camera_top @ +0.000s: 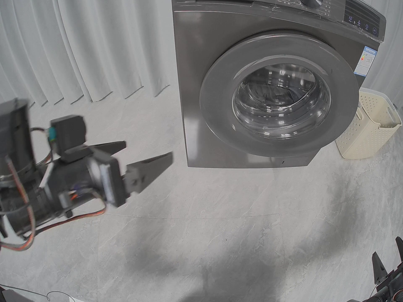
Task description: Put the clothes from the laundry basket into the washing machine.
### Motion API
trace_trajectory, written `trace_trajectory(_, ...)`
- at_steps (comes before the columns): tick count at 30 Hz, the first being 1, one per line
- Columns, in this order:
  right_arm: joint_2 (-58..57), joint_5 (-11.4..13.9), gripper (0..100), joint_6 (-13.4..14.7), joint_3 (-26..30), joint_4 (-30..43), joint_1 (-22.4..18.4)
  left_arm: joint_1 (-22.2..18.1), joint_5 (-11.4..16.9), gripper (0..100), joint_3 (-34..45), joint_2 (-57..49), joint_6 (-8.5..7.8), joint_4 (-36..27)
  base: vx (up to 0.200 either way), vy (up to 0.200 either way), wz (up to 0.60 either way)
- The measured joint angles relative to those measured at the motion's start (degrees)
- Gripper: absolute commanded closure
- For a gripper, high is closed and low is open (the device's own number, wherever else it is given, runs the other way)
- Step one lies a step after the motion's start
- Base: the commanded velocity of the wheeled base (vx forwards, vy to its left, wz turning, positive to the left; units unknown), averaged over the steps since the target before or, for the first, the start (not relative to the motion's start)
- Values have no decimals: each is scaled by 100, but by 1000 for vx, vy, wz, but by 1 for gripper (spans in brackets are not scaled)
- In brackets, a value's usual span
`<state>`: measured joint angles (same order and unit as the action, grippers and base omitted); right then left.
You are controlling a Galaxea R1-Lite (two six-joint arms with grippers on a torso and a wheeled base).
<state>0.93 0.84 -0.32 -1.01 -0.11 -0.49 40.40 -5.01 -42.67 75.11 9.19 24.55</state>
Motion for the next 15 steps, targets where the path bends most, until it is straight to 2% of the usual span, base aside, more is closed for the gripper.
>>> trace_trajectory(7, 0, -5, 0, -4, 0, -2, 2, -796, 288, 0, 1497, -2018, -386, -490, 0, 0, 0)
trace_trajectory(15, 0, -5, 0, -6, 0, -2, 5, -1877, 321, 0, 2826, -4306, -542, -1290, 0, 0, 0)
